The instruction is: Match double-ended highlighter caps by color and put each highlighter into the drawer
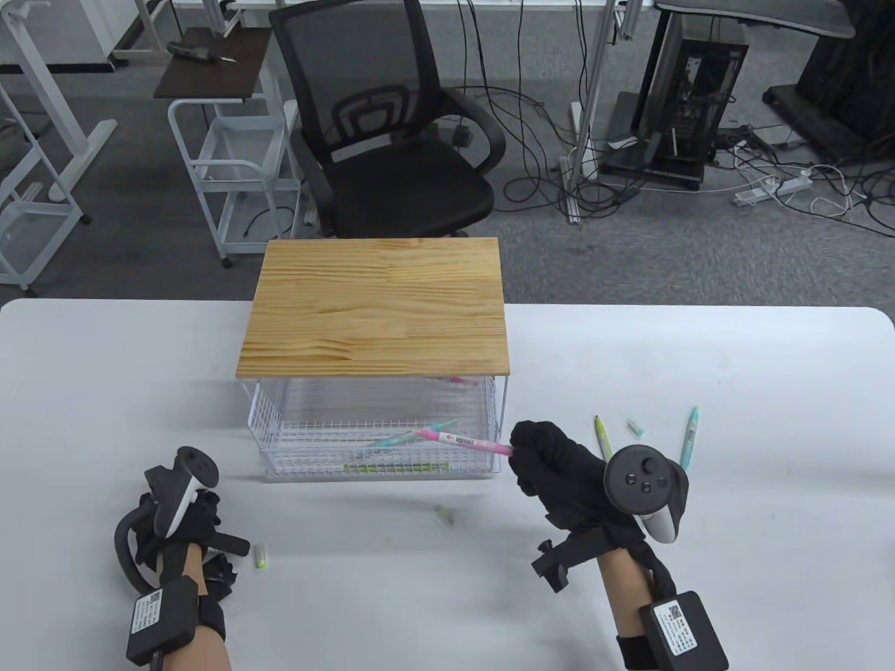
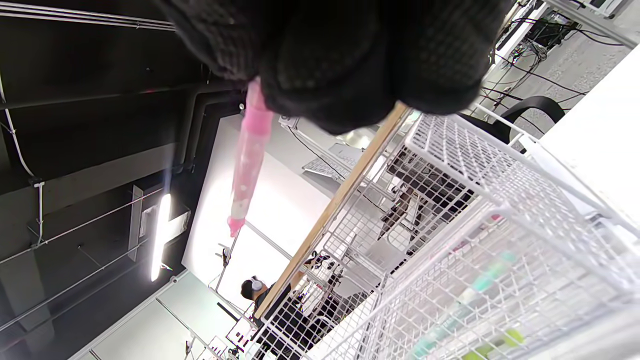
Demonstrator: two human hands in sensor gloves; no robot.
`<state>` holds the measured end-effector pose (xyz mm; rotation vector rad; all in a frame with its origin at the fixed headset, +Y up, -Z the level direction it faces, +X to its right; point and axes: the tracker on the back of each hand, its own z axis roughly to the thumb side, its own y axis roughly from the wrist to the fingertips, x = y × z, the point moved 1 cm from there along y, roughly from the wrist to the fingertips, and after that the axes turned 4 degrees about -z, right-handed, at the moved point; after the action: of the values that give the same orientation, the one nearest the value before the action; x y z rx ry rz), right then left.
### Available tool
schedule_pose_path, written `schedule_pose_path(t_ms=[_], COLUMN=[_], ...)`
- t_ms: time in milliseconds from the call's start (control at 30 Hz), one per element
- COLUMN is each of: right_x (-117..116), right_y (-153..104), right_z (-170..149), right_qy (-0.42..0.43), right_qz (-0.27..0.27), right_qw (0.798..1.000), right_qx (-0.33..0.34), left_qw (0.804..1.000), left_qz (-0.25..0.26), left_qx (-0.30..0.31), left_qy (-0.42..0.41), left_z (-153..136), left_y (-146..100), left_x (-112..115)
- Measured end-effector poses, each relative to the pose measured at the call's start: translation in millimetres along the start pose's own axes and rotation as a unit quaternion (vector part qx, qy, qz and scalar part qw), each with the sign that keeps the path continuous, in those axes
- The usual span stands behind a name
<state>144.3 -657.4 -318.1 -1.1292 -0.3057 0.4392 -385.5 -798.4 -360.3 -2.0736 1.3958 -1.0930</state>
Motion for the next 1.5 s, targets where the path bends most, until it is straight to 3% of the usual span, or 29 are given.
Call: schedule_pose_path(t_ms=[300,667,800,967,1133,1300,1400,1500], right_x=[-1,4,7,9,11,12,12,12], right_y=[0,0,-1,-1,-1,-1,-1,-1], right_z=[1,-5,-8,-8,-9,-10,-10,-10], right_qy=[-0.002,-0.003,0.001,-0.001,-0.004,-0.002,-0.003,-0.003], right_qz=[0.004,-0.004,-0.009,-0.013,-0.014,-0.015,-0.015,-0.014], right_qw=[1.0,1.0,1.0,1.0,1.0,1.0,1.0,1.0], right_qx=[0.004,-0.009,-0.014,-0.016,-0.016,-0.017,-0.017,-0.016], left_qw=[1.0,0.998,0.996,0.984,0.962,0.95,0.94,0.913], left_qz=[-0.012,0.041,0.073,0.111,0.187,0.26,0.262,0.255], left_qx=[0.007,0.019,0.035,0.114,0.171,0.129,0.16,0.217], left_qy=[-0.021,-0.054,-0.042,-0.077,-0.106,-0.114,-0.15,-0.233], left_z=[-4,1,13,31,48,40,34,26], left_y=[-1,-11,-27,-58,-96,-118,-127,-140], left_x=[-7,-23,-38,-64,-88,-103,-110,-120])
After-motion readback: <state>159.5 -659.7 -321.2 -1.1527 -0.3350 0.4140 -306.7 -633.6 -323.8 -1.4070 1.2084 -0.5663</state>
